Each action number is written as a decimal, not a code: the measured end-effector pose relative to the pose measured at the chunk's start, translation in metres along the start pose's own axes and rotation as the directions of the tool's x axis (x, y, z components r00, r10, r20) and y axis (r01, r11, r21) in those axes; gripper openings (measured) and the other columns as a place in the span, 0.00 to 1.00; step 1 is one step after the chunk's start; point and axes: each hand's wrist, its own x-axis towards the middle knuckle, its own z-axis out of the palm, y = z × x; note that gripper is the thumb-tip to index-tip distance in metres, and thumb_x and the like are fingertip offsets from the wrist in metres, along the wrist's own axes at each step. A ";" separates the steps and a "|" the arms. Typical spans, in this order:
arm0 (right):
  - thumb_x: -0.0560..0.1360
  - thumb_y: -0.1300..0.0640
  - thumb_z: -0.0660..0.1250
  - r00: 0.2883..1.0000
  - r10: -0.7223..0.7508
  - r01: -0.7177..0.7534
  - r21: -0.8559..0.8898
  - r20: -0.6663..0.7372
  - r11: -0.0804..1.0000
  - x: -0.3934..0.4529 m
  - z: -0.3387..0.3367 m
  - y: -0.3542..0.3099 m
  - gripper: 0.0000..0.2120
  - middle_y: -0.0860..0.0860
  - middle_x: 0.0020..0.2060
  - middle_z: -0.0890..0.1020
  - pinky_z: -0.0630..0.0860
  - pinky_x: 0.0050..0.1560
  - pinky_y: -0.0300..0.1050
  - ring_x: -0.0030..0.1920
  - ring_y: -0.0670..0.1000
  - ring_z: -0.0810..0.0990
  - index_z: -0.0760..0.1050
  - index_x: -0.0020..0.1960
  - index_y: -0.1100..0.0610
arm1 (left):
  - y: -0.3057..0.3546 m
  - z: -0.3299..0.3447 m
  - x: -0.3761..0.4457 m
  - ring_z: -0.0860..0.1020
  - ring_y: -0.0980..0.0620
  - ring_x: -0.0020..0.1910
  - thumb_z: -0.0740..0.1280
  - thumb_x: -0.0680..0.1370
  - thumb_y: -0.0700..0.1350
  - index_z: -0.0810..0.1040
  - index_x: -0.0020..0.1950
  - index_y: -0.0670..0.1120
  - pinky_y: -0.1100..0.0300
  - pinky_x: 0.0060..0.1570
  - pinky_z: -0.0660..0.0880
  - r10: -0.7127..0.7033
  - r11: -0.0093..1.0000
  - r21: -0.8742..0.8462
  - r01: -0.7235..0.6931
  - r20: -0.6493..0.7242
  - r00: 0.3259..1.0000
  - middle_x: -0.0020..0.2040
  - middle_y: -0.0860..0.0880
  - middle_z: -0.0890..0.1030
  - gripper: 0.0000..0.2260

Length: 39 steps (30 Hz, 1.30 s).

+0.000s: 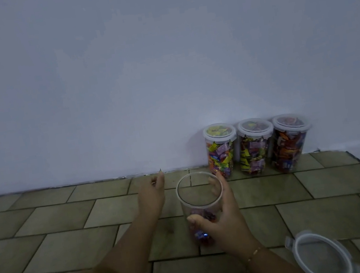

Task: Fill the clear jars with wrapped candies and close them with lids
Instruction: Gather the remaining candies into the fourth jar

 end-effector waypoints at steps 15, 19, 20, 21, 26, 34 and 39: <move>0.59 0.41 0.77 0.999 0.040 -0.038 -0.058 0.032 0.998 -0.040 -0.013 -0.021 0.49 0.44 0.70 0.64 0.66 0.70 0.46 0.71 0.44 0.63 0.51 0.71 0.38 | 0.126 -0.060 -0.086 0.60 0.54 0.20 0.59 0.73 0.49 0.69 0.34 0.49 0.66 0.23 0.55 0.034 0.271 -0.828 0.492 0.519 0.854 0.34 0.51 0.74 0.09; 0.60 0.43 0.77 0.999 0.033 -0.030 -0.089 0.032 0.996 -0.054 -0.017 -0.030 0.45 0.42 0.70 0.63 0.64 0.71 0.46 0.71 0.44 0.62 0.49 0.65 0.30 | 0.138 -0.058 -0.116 0.60 0.54 0.20 0.56 0.76 0.49 0.69 0.34 0.48 0.65 0.24 0.56 0.069 0.353 -0.835 0.423 0.474 0.878 0.32 0.51 0.74 0.12; 0.61 0.44 0.78 0.999 0.032 -0.027 -0.103 0.038 0.994 -0.059 -0.018 -0.031 0.45 0.43 0.70 0.63 0.63 0.71 0.46 0.71 0.44 0.62 0.49 0.64 0.29 | 0.139 -0.057 -0.124 0.61 0.54 0.20 0.55 0.76 0.49 0.70 0.34 0.48 0.65 0.24 0.56 0.066 0.377 -0.832 0.406 0.462 0.885 0.32 0.51 0.74 0.13; 0.61 0.44 0.78 0.998 0.037 -0.032 -0.111 0.045 0.993 -0.062 -0.020 -0.032 0.45 0.43 0.70 0.63 0.63 0.72 0.46 0.71 0.45 0.62 0.49 0.64 0.30 | 0.139 -0.056 -0.130 0.63 0.54 0.21 0.55 0.77 0.49 0.70 0.34 0.47 0.64 0.24 0.57 0.062 0.403 -0.829 0.388 0.448 0.892 0.32 0.50 0.74 0.13; 0.64 0.51 0.78 0.996 0.047 -0.039 -0.101 0.075 0.994 -0.077 -0.029 -0.039 0.46 0.43 0.68 0.65 0.64 0.62 0.25 0.68 0.43 0.65 0.51 0.71 0.43 | 0.146 -0.054 -0.157 0.73 0.50 0.26 0.54 0.77 0.45 0.70 0.34 0.44 0.57 0.33 0.68 0.078 0.399 -0.856 0.329 0.389 0.918 0.29 0.48 0.74 0.13; 0.63 0.51 0.79 0.994 0.077 -0.068 -0.111 0.074 0.991 -0.090 -0.036 -0.042 0.50 0.45 0.70 0.64 0.66 0.70 0.46 0.70 0.46 0.64 0.50 0.74 0.46 | 0.146 -0.052 -0.173 0.79 0.51 0.30 0.54 0.81 0.49 0.74 0.40 0.44 0.59 0.35 0.74 0.096 0.469 -0.857 0.214 0.290 0.952 0.29 0.49 0.78 0.16; 0.61 0.47 0.79 0.991 0.113 -0.106 -0.097 0.066 0.990 -0.092 -0.036 -0.043 0.53 0.47 0.72 0.65 0.65 0.71 0.50 0.71 0.46 0.64 0.49 0.76 0.49 | 0.148 -0.055 -0.177 0.80 0.51 0.30 0.53 0.81 0.49 0.75 0.42 0.43 0.60 0.37 0.76 0.117 0.447 -0.872 0.196 0.275 0.954 0.29 0.49 0.79 0.16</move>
